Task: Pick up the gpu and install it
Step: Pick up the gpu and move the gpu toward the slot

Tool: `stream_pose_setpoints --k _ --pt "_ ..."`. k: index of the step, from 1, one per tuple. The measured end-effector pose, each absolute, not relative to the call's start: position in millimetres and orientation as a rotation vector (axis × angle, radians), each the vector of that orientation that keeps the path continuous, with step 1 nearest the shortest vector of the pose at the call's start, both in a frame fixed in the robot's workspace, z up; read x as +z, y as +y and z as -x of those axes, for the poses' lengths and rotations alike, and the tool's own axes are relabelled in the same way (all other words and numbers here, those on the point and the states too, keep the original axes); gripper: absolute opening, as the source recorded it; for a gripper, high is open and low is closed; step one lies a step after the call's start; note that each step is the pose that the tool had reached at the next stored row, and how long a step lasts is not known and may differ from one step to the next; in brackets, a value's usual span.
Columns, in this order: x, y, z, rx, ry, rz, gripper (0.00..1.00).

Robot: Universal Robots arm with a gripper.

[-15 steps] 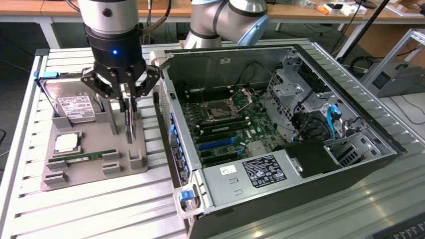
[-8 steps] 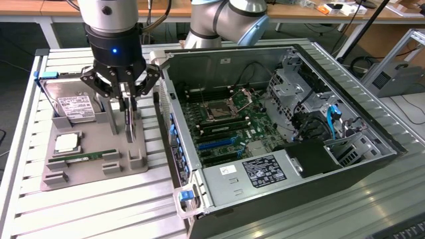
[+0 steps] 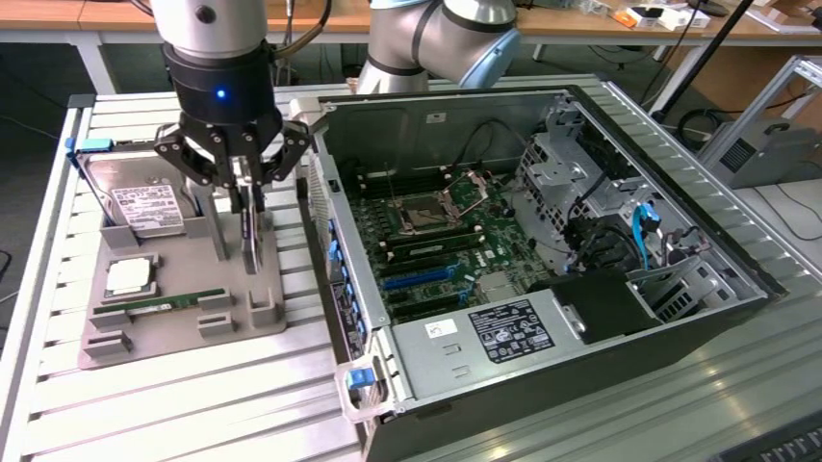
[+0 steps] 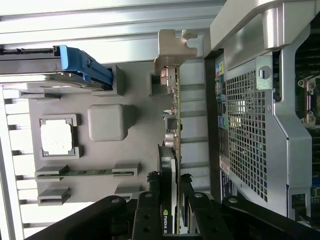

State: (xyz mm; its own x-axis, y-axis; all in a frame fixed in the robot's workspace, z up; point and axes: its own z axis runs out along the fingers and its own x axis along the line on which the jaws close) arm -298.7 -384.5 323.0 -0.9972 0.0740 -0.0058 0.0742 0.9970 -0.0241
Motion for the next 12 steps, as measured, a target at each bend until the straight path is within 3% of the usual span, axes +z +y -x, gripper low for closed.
stream_pose_setpoints --k 12 --pt "328.4 -384.5 298.7 -0.038 3.134 -0.116 0.27"
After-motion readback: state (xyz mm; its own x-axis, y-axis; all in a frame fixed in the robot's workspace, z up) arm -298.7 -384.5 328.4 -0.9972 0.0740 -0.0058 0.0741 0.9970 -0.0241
